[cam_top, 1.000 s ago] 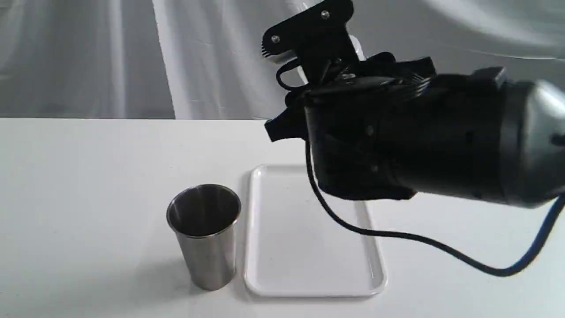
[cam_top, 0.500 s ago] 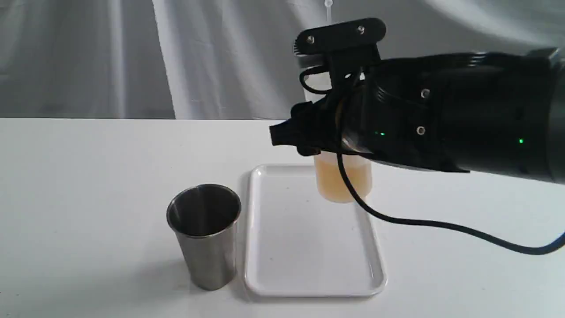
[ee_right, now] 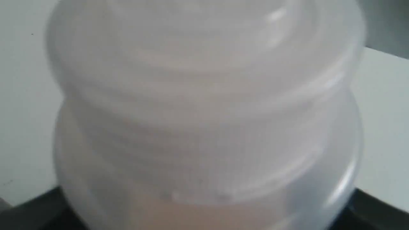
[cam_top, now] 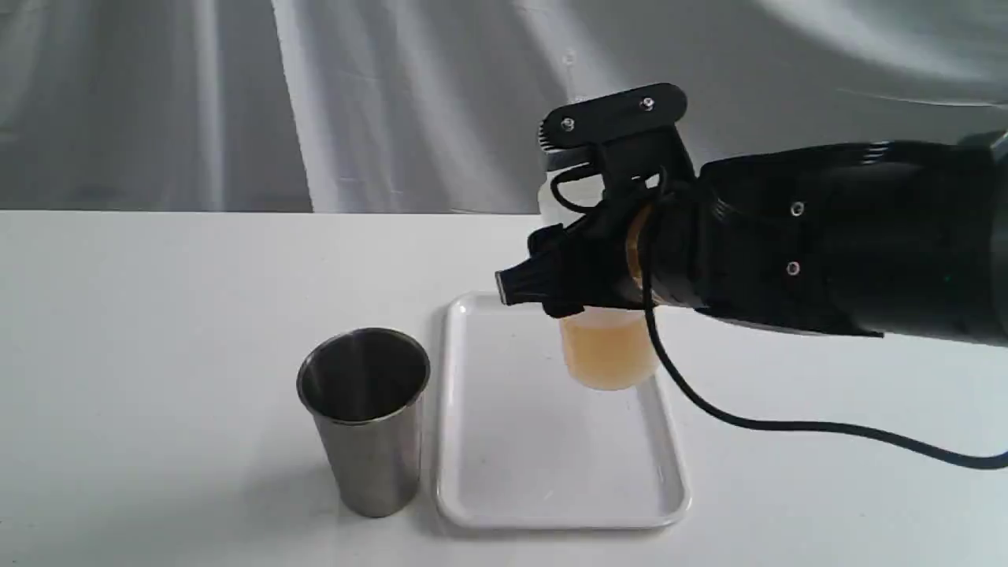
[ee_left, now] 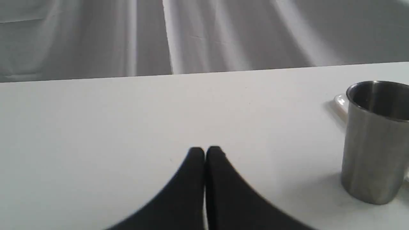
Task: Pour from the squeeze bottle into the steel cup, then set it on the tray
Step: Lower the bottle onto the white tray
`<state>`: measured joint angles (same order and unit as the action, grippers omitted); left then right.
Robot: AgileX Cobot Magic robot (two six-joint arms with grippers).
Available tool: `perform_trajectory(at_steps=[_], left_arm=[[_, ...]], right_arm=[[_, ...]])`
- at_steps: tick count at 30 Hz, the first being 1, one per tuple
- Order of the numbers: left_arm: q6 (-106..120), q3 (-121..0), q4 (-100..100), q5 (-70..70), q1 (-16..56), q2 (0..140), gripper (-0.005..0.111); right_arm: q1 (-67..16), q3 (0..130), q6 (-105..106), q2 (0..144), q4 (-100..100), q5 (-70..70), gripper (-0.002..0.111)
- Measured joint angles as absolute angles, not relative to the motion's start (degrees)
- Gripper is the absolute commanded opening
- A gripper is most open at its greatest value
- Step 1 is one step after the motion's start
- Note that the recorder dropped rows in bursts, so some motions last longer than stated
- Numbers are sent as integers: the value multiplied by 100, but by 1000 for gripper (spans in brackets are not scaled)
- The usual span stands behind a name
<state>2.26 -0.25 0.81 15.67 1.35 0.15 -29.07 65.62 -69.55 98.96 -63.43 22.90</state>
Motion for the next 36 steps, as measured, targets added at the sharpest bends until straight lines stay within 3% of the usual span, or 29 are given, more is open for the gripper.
perform_trajectory(at_steps=[14, 27, 36], left_arm=[[226, -26, 81, 1567, 135, 15, 0], [226, -26, 81, 1567, 135, 15, 0], [226, -26, 81, 1567, 135, 15, 0]], right_arm=[[-2672, 6562, -6633, 9784, -6163, 1738, 49], [-2365, 6562, -1251, 9689, -1892, 215, 49], [-2365, 6562, 61, 10342, -921, -281, 49]])
